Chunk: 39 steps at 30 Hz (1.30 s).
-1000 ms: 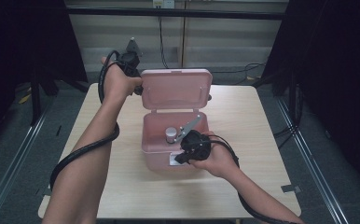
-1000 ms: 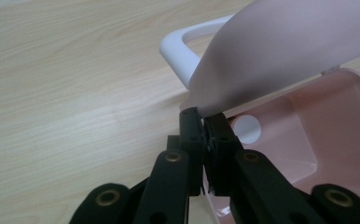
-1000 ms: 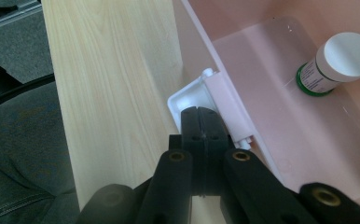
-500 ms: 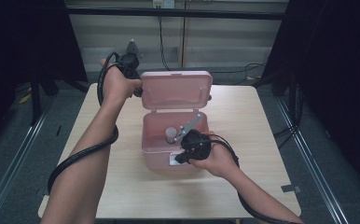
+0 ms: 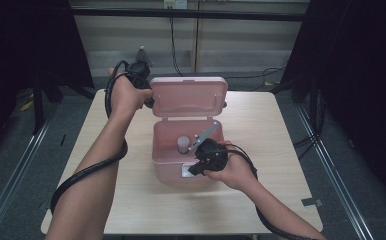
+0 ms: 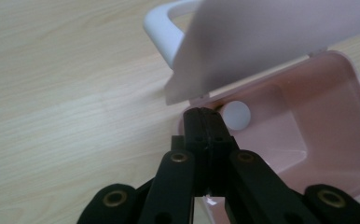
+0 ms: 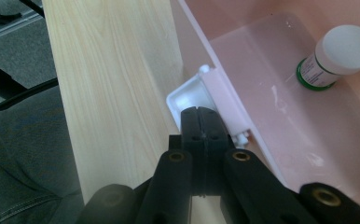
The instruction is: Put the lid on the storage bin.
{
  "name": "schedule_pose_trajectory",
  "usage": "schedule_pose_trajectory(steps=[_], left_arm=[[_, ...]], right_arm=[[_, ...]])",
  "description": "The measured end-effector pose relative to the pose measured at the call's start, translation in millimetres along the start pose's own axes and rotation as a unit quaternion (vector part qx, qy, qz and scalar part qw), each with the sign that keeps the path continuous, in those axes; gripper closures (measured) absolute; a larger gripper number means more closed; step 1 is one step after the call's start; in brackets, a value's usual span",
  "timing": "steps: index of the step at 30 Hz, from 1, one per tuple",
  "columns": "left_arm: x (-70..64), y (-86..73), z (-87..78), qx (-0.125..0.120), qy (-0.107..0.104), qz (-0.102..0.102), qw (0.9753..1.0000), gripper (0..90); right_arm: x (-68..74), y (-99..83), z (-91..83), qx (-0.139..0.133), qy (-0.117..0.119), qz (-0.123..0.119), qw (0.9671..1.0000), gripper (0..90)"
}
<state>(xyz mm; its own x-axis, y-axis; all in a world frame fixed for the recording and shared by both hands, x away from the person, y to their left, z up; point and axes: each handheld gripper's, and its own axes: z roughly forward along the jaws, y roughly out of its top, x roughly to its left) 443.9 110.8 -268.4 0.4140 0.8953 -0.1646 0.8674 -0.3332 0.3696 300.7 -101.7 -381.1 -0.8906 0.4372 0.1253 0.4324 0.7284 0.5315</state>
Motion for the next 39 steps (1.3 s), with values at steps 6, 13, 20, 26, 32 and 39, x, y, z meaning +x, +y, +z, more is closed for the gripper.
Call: schedule_pose_trajectory(steps=[6,13,20,26,32,39], left_arm=[[6.8,1.5,-6.8,0.003,0.011,-0.002,0.9999,90.0],[30.2,14.2,-11.9,-0.013,0.016,-0.03,0.9993,90.0],[38.6,42.4,-9.6,-0.049,-0.029,-0.039,0.9976,90.0],[32.8,48.1,-5.9,-0.051,-0.051,-0.028,0.997,90.0],[30.8,42.4,-9.1,-0.049,-0.053,-0.019,0.9972,90.0],[29.6,36.3,-11.0,-0.049,-0.049,-0.018,0.9974,90.0]], right_arm=[[-1.3,-2.4,-2.9,-0.002,-0.001,0.0,1.0,90.0],[-2.2,-1.2,-4.9,-0.006,0.006,0.0,1.0,90.0],[-5.3,-0.5,-17.4,-0.015,0.013,0.001,0.9998,90.0],[-13.6,-0.9,-23.3,-0.015,0.01,0.006,0.9998,90.0],[-19.6,-0.3,-26.0,-0.02,0.002,0.015,0.9997,90.0],[-32.2,-5.1,-36.5,-0.032,-0.012,0.047,0.9983,90.0]])
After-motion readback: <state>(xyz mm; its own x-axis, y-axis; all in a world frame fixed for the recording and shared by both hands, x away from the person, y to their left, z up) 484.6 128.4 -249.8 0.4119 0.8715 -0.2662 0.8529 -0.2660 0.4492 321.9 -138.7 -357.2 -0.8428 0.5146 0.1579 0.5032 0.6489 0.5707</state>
